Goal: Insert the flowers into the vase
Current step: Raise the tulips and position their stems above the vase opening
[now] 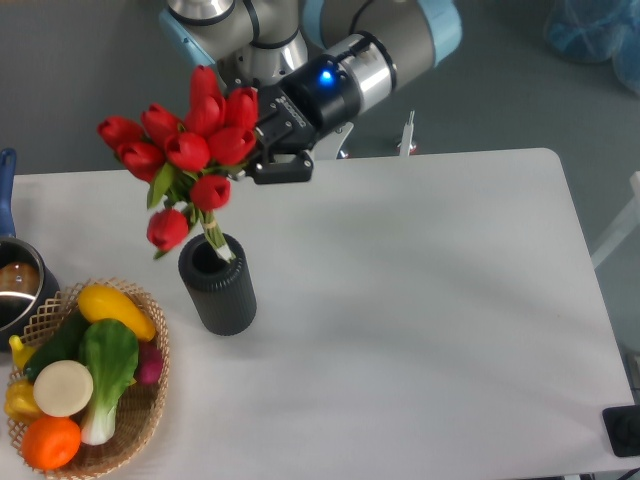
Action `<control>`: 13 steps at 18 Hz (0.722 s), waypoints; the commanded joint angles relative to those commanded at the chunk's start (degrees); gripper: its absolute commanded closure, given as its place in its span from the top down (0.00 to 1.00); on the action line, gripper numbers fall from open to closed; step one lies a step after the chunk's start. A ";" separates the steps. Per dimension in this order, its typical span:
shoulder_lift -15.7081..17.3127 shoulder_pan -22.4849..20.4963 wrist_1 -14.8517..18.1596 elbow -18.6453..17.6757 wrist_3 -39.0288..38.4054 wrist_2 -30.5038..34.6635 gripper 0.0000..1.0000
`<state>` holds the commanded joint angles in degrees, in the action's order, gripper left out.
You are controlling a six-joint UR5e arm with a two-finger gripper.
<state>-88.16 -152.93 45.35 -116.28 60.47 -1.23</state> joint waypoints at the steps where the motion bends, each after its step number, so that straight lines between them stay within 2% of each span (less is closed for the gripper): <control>1: -0.09 0.17 0.00 -0.09 0.00 -0.09 0.04; 9: -0.96 0.79 0.09 -0.18 0.53 0.70 0.04; 13: -3.16 0.70 0.18 0.35 1.93 0.88 0.04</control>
<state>-91.31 -152.23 45.53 -115.93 62.40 -0.35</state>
